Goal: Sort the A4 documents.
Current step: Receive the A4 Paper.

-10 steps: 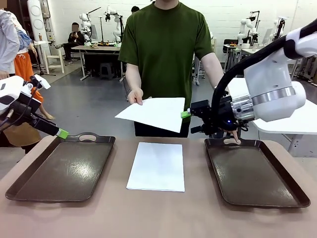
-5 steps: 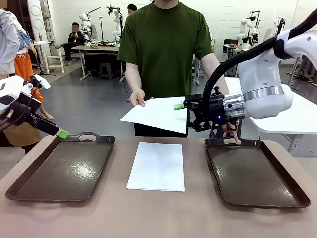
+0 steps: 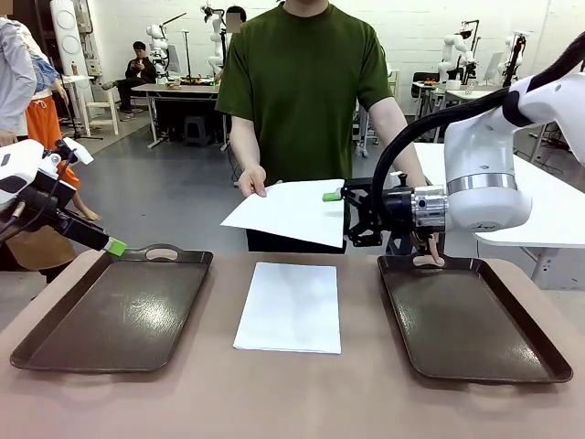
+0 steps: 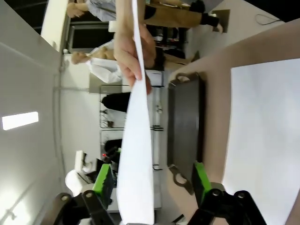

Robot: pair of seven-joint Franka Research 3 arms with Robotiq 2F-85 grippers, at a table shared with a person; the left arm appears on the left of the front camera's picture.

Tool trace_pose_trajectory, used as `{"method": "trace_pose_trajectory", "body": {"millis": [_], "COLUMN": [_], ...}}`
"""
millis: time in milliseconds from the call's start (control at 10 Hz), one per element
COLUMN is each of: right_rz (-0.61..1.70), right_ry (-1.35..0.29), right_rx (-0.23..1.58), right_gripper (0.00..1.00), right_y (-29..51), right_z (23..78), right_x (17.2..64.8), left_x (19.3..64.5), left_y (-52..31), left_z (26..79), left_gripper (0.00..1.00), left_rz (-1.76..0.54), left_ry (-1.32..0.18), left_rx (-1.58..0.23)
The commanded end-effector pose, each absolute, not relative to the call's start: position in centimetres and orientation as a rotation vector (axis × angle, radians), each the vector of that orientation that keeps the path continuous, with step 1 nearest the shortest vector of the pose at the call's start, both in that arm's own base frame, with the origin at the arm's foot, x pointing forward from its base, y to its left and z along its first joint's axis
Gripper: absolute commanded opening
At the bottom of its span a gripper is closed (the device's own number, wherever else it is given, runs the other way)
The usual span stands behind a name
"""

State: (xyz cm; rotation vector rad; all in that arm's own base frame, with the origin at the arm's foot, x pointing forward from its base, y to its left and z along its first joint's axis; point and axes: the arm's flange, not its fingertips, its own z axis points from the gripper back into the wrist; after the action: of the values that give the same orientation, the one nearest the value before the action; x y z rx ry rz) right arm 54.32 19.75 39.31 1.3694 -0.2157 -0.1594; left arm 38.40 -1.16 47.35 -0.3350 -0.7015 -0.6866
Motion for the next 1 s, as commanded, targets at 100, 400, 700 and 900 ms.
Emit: {"method": "trace_pose_trajectory", "body": {"millis": [100,400,700,900], "right_rz": [-0.224,-0.197,-0.184,-0.183], "right_ry": [-0.205,-0.169,-0.153,-0.150], "right_rx": [1.481,1.486,1.486,1.480], "right_gripper": [0.59,0.31,0.06,0.00], "right_y": [19.6,21.3,21.5,21.4], "right_z": [38.9,38.9,38.6,38.5], "right_x": [55.0,54.8,54.8,54.7], "left_x": [38.6,38.6,38.6,38.6], "left_y": [-0.9,-0.9,-0.9,-0.9], "left_z": [47.1,47.1,47.1,47.1], "left_gripper": [1.00,1.00,1.00,1.00], "left_rz": [-0.691,-0.691,-0.691,-0.691], "left_ry": [-0.714,-0.714,-0.714,-0.714], "left_rx": [-0.339,-0.339,-0.339,-0.339]}}
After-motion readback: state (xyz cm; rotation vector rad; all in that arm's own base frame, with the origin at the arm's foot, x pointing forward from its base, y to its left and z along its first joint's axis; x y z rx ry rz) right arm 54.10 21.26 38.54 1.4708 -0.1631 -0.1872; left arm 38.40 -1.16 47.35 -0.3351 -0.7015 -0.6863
